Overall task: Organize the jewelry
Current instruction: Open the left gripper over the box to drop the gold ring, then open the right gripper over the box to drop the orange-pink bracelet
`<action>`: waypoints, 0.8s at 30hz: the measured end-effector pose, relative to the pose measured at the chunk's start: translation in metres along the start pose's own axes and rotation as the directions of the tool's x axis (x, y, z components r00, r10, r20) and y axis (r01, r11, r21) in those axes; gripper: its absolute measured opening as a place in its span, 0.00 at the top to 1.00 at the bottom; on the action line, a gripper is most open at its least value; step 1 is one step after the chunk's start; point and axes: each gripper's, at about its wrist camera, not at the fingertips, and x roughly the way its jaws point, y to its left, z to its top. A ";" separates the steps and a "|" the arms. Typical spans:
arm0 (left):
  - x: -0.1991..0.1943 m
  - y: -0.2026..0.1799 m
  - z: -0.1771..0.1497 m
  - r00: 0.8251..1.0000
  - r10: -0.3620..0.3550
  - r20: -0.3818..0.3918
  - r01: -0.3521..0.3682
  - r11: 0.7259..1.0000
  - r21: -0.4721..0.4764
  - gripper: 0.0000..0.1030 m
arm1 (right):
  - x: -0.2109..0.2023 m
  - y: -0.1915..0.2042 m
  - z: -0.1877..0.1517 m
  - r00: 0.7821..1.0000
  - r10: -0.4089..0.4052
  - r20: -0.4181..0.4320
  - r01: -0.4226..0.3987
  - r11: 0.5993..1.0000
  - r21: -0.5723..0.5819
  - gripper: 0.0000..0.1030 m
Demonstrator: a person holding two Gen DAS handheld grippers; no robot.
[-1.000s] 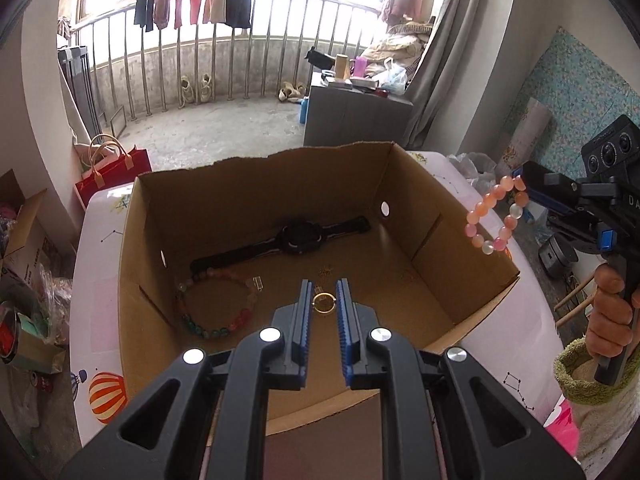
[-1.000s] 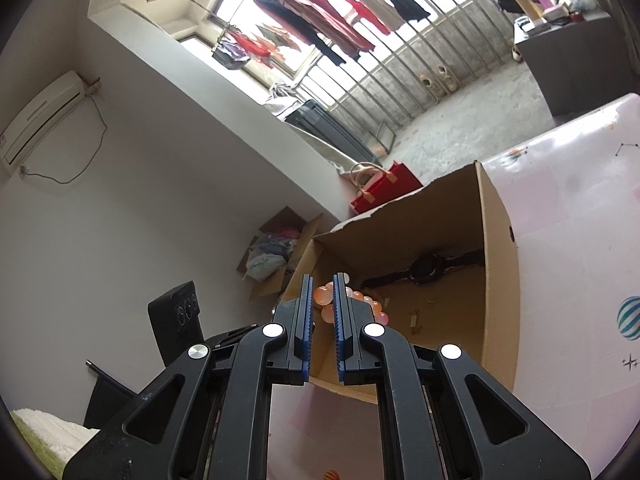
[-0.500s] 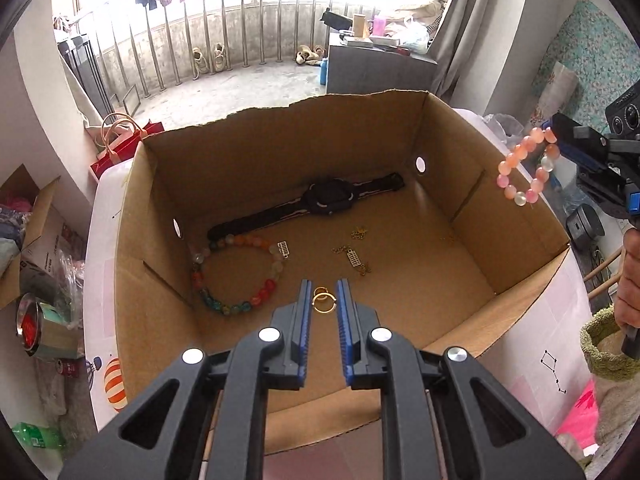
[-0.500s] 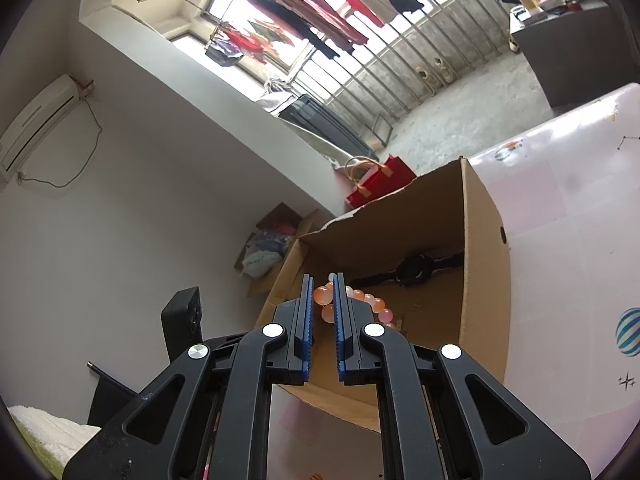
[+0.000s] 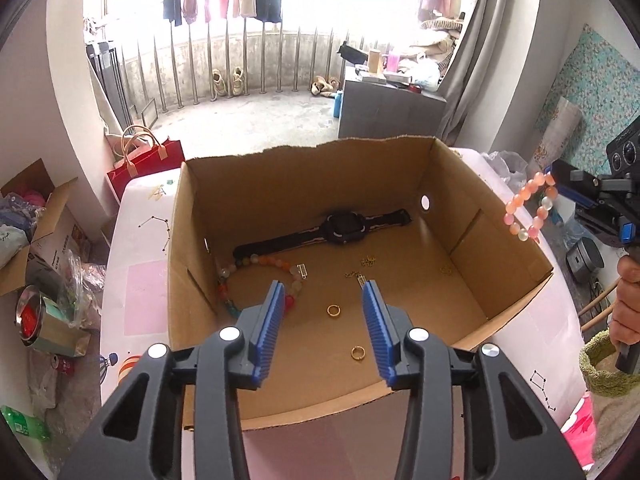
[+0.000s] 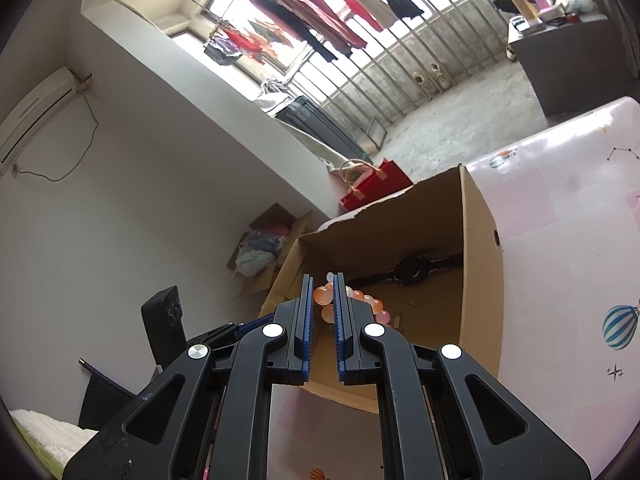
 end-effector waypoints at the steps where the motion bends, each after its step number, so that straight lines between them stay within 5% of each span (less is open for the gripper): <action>1: -0.005 0.001 0.000 1.000 0.002 0.021 -0.002 1.000 -0.006 0.57 | 0.001 0.000 0.000 1.000 -0.002 -0.007 0.002 1.000 0.001 0.92; 7: -0.026 0.004 -0.003 0.994 0.020 0.110 -0.017 0.999 -0.035 0.40 | 0.026 -0.001 -0.005 0.995 -0.004 -0.100 0.007 1.000 0.027 0.92; 10: -0.030 0.006 -0.004 0.992 0.035 0.122 -0.031 0.999 -0.041 0.35 | 0.035 -0.006 -0.008 0.988 -0.078 -0.130 0.083 0.996 0.032 0.89; 13: -0.034 0.011 -0.007 0.991 0.039 0.129 -0.032 0.998 -0.055 0.30 | 0.030 -0.010 -0.009 0.972 -0.206 -0.111 0.207 0.978 -0.003 0.81; 24: -0.035 0.025 -0.019 0.991 0.029 0.131 -0.012 0.992 -0.129 0.20 | -0.020 -0.014 -0.019 0.946 -0.321 0.034 0.321 0.947 0.021 0.67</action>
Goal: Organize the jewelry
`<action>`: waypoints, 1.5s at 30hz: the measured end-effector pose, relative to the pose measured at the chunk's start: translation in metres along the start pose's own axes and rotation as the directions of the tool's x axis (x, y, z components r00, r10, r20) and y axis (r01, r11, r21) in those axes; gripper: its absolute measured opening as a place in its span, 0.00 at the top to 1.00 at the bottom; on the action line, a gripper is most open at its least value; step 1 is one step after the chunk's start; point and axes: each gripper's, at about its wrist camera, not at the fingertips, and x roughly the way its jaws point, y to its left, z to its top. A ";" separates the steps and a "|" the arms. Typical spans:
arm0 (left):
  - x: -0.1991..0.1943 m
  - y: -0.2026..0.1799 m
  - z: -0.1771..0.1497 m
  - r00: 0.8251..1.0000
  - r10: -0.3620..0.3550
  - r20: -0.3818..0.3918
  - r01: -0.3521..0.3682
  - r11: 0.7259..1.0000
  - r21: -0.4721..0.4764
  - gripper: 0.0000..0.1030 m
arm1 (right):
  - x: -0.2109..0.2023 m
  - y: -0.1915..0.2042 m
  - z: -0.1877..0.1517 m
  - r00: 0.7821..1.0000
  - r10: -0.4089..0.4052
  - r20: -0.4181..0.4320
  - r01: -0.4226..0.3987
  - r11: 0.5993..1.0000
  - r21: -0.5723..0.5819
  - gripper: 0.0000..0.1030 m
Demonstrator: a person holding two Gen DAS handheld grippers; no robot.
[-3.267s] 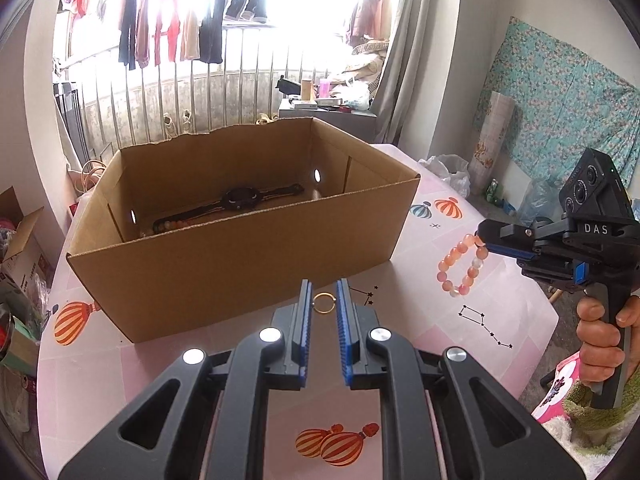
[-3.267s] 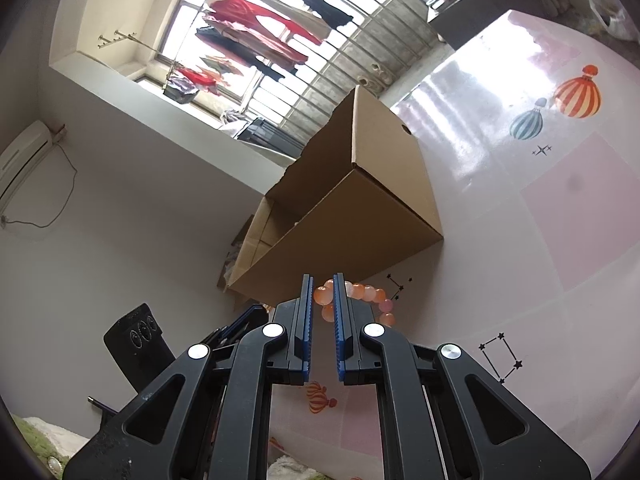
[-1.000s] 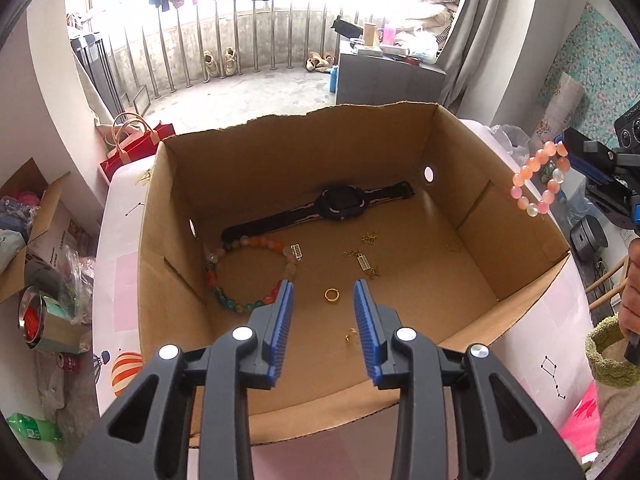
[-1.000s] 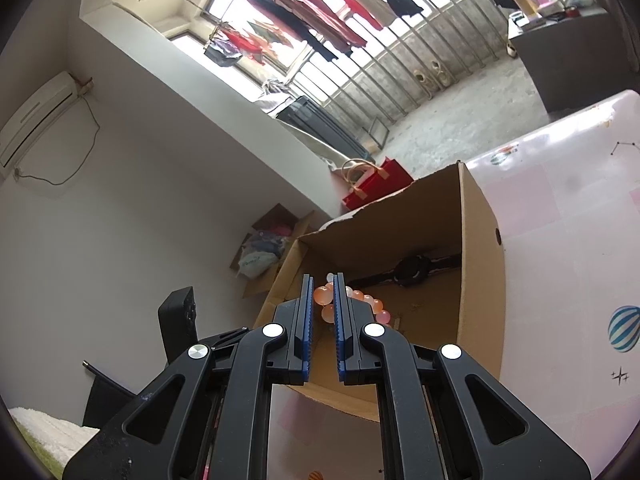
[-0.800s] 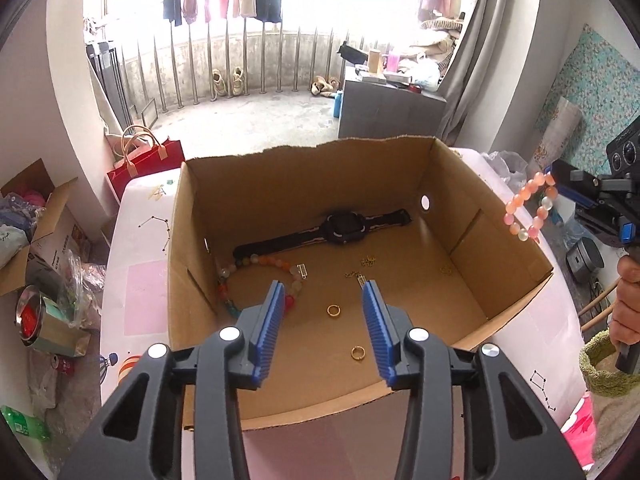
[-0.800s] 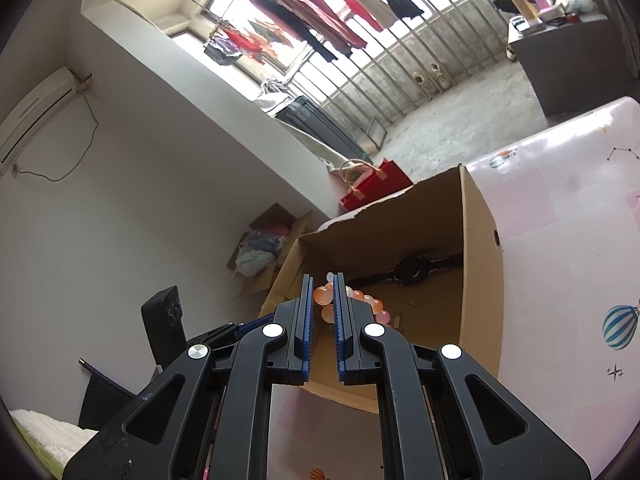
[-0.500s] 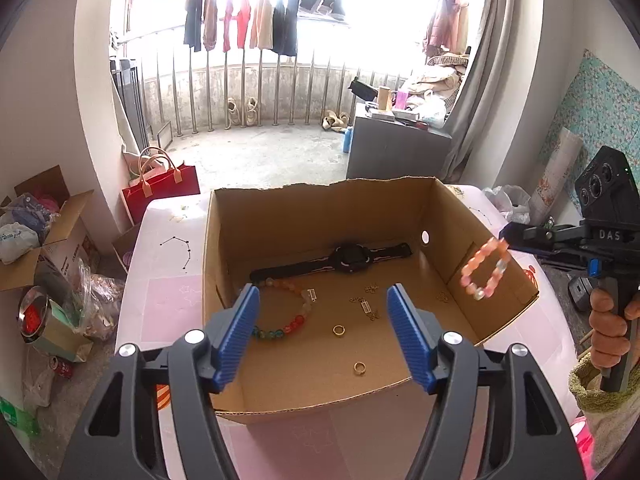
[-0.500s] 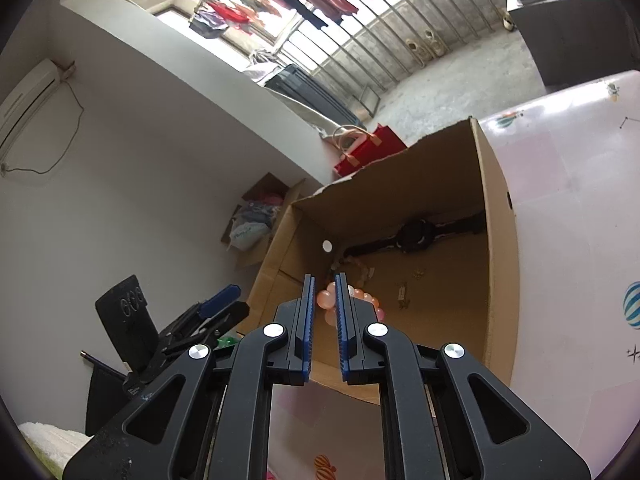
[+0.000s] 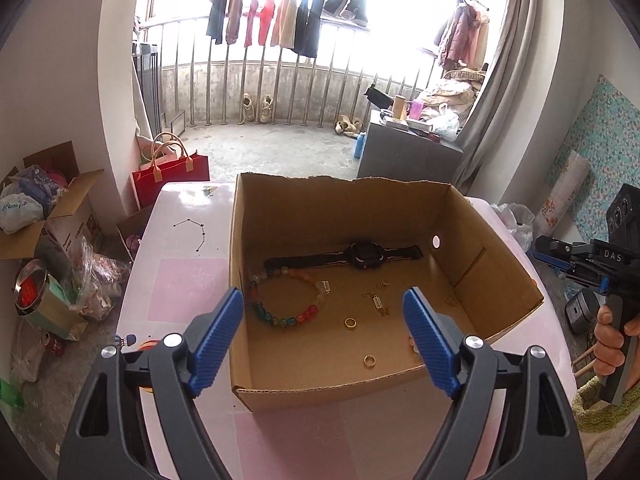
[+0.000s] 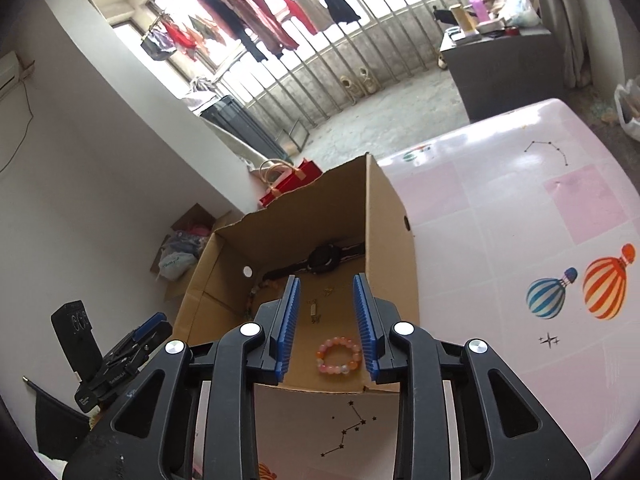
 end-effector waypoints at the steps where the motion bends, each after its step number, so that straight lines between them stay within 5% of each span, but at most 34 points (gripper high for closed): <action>1: 0.001 0.002 0.000 1.000 -0.003 -0.003 0.003 1.000 -0.010 0.20 | -0.003 -0.002 -0.001 1.000 -0.016 0.013 0.016 1.000 0.002 0.65; 7: 0.018 0.015 -0.006 0.995 -0.079 -0.059 0.072 0.991 -0.113 0.19 | 0.014 -0.024 -0.010 0.997 -0.016 -0.078 0.022 0.997 0.077 0.54; 11: 0.019 0.010 -0.007 0.996 -0.073 -0.055 0.068 0.993 -0.096 0.17 | 0.034 -0.023 -0.018 0.980 0.070 -0.188 -0.053 0.994 0.096 0.52; 14: 0.014 0.010 -0.008 0.998 -0.047 -0.049 0.042 0.994 -0.100 0.17 | 0.036 -0.021 -0.018 0.979 0.052 -0.196 -0.037 0.996 0.079 0.52; 20: 0.001 0.026 -0.010 0.994 -0.110 0.000 0.109 0.980 -0.165 0.17 | 0.037 -0.022 -0.020 0.975 0.049 -0.215 -0.033 0.996 0.078 0.52; 27: -0.019 0.035 -0.008 0.993 -0.061 0.098 0.078 0.980 -0.181 0.16 | 0.038 -0.020 -0.020 0.974 0.024 -0.225 -0.009 0.998 0.069 0.51; 30: 0.001 0.047 -0.012 0.998 -0.053 0.035 0.059 0.976 -0.208 0.15 | 0.038 -0.018 -0.020 0.974 0.017 -0.227 -0.003 0.998 0.062 0.49; 34: 0.037 0.064 -0.024 0.983 -0.170 -0.073 0.140 0.940 -0.312 0.15 | 0.040 -0.016 -0.020 0.973 0.008 -0.230 0.007 0.998 0.066 0.49; 36: 0.041 0.065 -0.028 0.978 -0.198 -0.062 0.164 0.921 -0.354 0.15 | 0.041 -0.014 -0.021 0.973 -0.002 -0.229 0.018 0.997 0.070 0.49; 45: 0.023 0.059 -0.034 0.983 -0.180 -0.040 0.155 0.922 -0.354 0.15 | 0.021 -0.009 -0.032 0.976 -0.001 -0.218 0.019 0.997 0.081 0.49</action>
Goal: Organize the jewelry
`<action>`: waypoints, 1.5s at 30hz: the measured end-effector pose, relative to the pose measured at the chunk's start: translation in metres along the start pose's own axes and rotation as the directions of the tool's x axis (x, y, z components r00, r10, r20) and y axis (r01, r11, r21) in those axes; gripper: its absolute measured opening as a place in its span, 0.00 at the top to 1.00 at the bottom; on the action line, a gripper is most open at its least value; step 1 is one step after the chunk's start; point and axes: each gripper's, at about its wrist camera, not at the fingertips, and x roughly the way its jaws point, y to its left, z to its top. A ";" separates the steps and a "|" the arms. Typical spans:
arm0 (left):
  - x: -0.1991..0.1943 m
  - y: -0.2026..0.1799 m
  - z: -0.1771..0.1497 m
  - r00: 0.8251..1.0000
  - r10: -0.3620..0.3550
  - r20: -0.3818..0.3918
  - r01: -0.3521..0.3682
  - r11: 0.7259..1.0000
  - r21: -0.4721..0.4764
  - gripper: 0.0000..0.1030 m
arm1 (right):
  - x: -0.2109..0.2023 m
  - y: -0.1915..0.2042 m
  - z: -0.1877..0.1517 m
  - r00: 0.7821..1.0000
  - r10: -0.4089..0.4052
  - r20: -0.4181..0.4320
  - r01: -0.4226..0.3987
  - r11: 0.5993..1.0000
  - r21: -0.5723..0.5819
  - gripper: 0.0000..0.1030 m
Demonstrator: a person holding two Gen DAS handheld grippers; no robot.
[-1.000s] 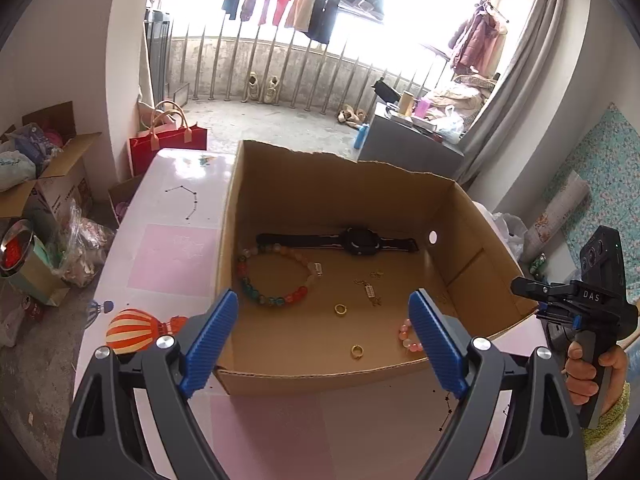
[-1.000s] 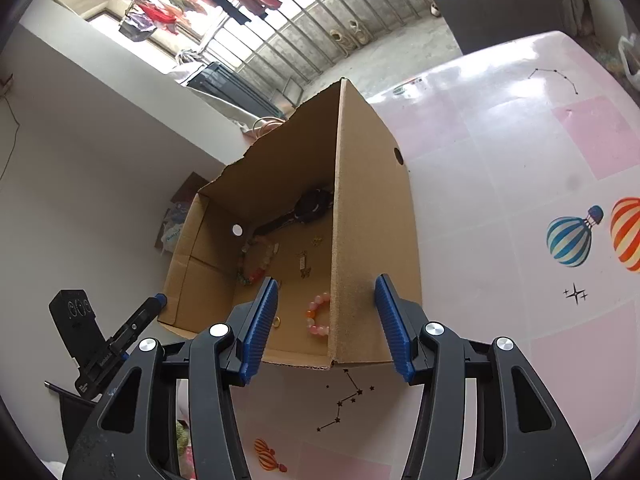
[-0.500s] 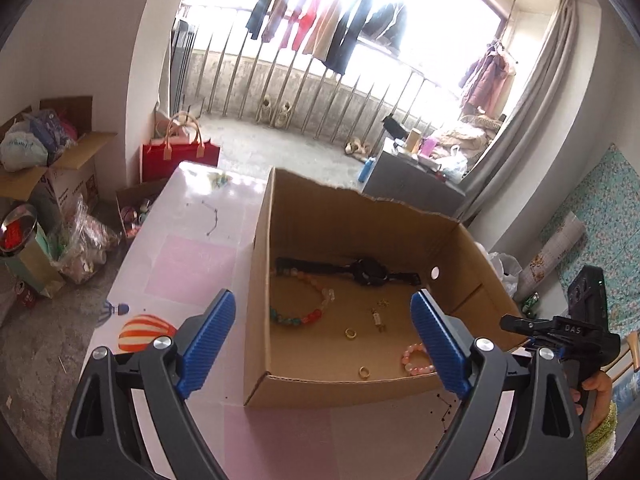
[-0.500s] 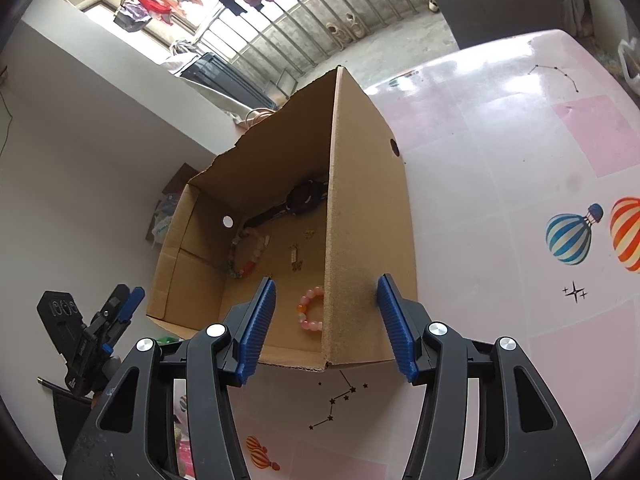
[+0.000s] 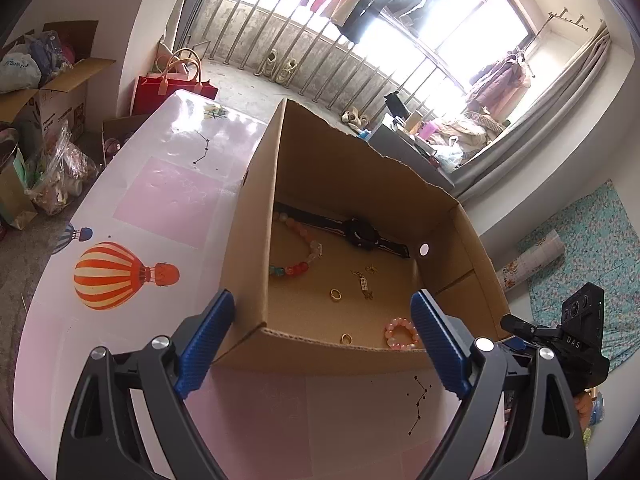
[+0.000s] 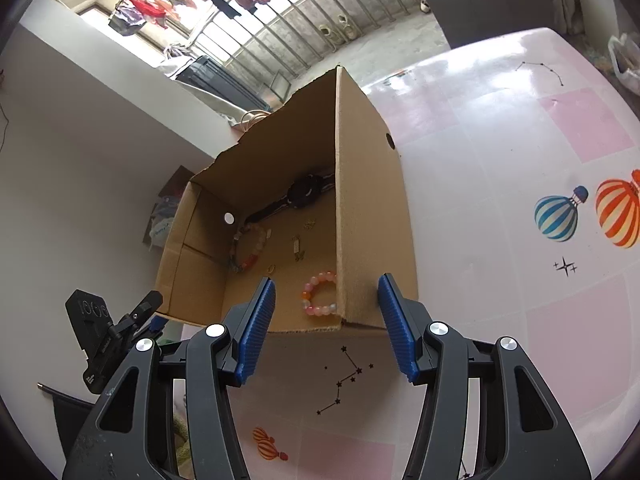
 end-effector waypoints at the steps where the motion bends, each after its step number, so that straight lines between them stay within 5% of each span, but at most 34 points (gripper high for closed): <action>1: -0.004 -0.001 -0.002 1.000 0.003 0.001 -0.003 1.000 0.001 0.16 | -0.004 0.001 -0.003 1.000 0.004 0.002 -0.004 1.000 -0.002 0.49; 4: -0.010 -0.003 -0.010 1.000 -0.025 -0.016 0.025 1.000 0.004 0.15 | -0.019 0.002 -0.015 1.000 0.008 0.022 -0.008 1.000 -0.019 0.49; 7: -0.014 -0.006 -0.017 0.998 -0.054 -0.023 0.055 0.998 0.023 0.15 | -0.022 -0.005 -0.022 0.987 0.159 0.000 -0.159 0.987 0.028 0.55; 10: -0.016 -0.004 -0.019 0.998 -0.063 -0.022 0.063 0.998 0.030 0.15 | -0.027 -0.006 -0.020 0.998 0.030 0.049 -0.029 1.000 -0.007 0.55; 16: -0.018 0.008 -0.011 0.997 -0.076 0.010 0.076 0.997 -0.015 0.15 | -0.020 -0.029 0.004 0.994 -0.011 0.106 0.004 0.998 0.067 0.53; 21: -0.001 0.006 -0.007 0.995 -0.092 -0.027 0.091 0.995 -0.035 0.15 | 0.012 -0.028 0.017 0.998 0.051 0.034 -0.054 0.994 0.094 0.50; 24: 0.000 0.001 -0.006 0.999 -0.032 -0.020 0.032 0.999 -0.006 0.15 | 0.013 -0.007 0.014 1.000 -0.019 0.008 0.019 1.000 0.020 0.49; 31: -0.019 0.018 -0.006 0.999 -0.037 0.003 0.037 0.998 -0.059 0.15 | 0.007 0.005 -0.005 0.999 -0.032 -0.030 0.033 0.999 0.028 0.49; 45: -0.073 -0.015 -0.073 0.995 -0.092 -0.048 0.094 0.995 0.028 0.15 | -0.057 -0.008 -0.066 0.997 -0.065 0.052 0.061 0.995 0.081 0.44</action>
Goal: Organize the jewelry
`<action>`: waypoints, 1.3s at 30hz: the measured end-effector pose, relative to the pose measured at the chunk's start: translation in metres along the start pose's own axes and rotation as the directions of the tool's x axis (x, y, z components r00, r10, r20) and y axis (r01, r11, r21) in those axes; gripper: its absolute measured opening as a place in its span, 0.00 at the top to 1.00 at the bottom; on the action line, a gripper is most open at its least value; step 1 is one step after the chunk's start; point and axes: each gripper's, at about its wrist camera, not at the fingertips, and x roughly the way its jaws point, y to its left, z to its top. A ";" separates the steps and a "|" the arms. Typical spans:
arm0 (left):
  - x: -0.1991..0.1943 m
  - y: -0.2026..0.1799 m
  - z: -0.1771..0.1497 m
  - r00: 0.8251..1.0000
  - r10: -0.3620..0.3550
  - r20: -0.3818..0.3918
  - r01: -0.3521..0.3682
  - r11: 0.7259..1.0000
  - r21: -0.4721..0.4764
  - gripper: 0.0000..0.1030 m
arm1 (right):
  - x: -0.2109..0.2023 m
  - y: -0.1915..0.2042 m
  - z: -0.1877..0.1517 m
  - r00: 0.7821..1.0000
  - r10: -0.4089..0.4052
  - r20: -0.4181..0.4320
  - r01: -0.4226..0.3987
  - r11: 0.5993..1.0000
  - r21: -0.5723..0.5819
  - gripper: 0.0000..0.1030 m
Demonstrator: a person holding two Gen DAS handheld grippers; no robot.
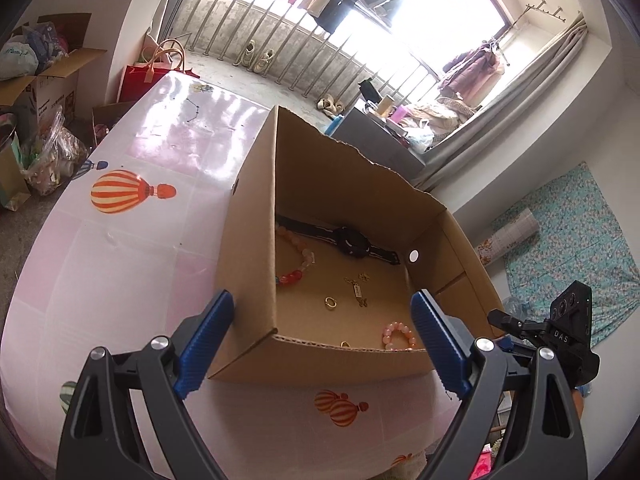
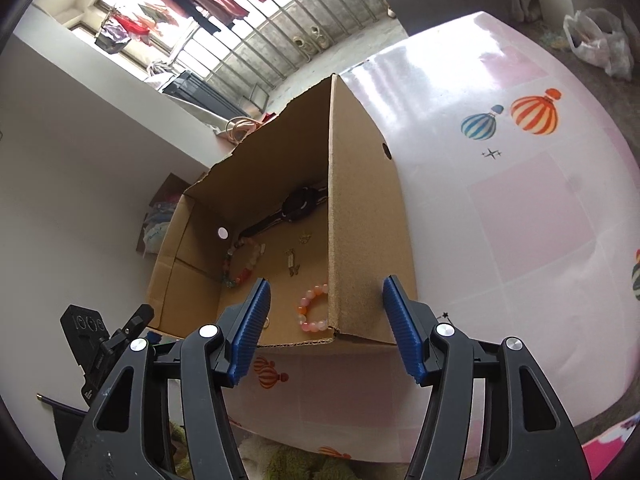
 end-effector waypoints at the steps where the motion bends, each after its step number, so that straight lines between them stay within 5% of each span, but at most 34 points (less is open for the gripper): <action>1: -0.003 -0.001 -0.004 1.000 -0.002 -0.001 0.002 1.000 0.002 0.15 | -0.003 -0.001 -0.003 1.000 -0.003 0.005 0.003 1.000 0.001 0.44; 17: -0.014 -0.004 -0.029 0.999 0.043 -0.002 -0.043 0.997 0.058 0.15 | 0.008 -0.008 -0.012 0.999 -0.010 0.052 0.010 1.000 0.012 0.42; 21: -0.032 -0.013 -0.036 0.989 0.119 0.089 -0.130 0.983 0.131 0.14 | -0.006 -0.010 -0.026 0.994 -0.029 0.108 0.028 1.000 0.010 0.41; 29: -0.081 -0.053 -0.066 0.965 0.132 0.228 -0.197 0.937 0.290 0.05 | -0.060 0.021 -0.081 0.902 -0.198 0.384 0.269 0.953 -0.140 0.21; 33: -0.078 -0.076 -0.076 0.961 0.143 0.235 -0.217 0.920 0.325 0.05 | -0.061 0.035 -0.108 0.872 -0.225 0.435 0.331 0.925 -0.185 0.13; 35: -0.072 -0.084 -0.078 0.948 0.191 0.255 -0.274 0.898 0.346 0.05 | -0.054 0.038 -0.115 0.872 -0.232 0.430 0.342 0.918 -0.199 0.12; 39: -0.063 -0.099 -0.084 0.876 0.322 0.359 -0.449 0.815 0.366 0.05 | -0.045 0.046 -0.123 0.864 -0.254 0.434 0.376 0.900 -0.222 0.09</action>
